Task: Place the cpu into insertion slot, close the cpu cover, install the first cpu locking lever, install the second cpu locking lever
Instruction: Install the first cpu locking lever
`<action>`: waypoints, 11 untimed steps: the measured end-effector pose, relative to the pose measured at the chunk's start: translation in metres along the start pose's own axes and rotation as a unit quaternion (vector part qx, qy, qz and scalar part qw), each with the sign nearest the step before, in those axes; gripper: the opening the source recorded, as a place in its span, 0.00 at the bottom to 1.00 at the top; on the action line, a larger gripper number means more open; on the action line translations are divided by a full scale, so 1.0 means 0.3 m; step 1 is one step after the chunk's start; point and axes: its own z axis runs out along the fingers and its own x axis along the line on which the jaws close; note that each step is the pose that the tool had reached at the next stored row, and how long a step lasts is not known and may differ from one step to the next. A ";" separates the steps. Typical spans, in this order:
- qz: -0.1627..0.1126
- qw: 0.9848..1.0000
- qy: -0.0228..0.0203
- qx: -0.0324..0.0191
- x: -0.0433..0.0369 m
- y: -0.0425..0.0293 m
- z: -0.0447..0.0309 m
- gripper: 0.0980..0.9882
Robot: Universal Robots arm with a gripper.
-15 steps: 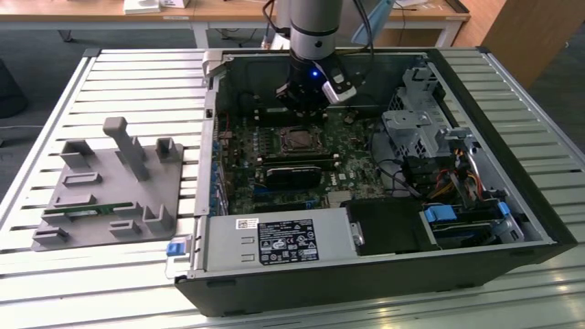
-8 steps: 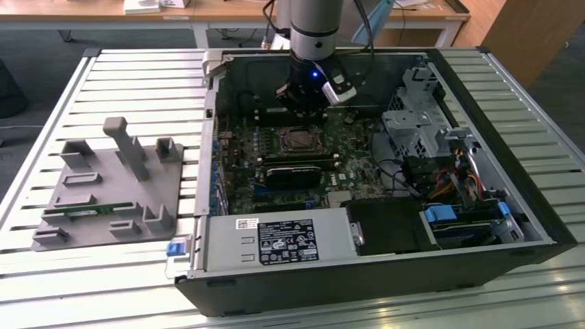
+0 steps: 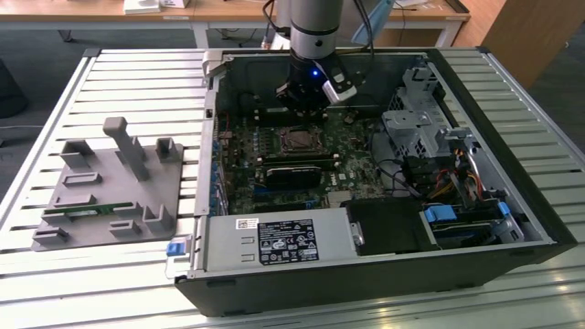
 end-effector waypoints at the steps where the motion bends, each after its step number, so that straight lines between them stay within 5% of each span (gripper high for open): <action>1: 0.000 1.000 0.000 0.000 0.000 0.000 0.000 0.01; 11: 0.000 1.000 0.000 0.016 0.000 0.002 0.011 0.01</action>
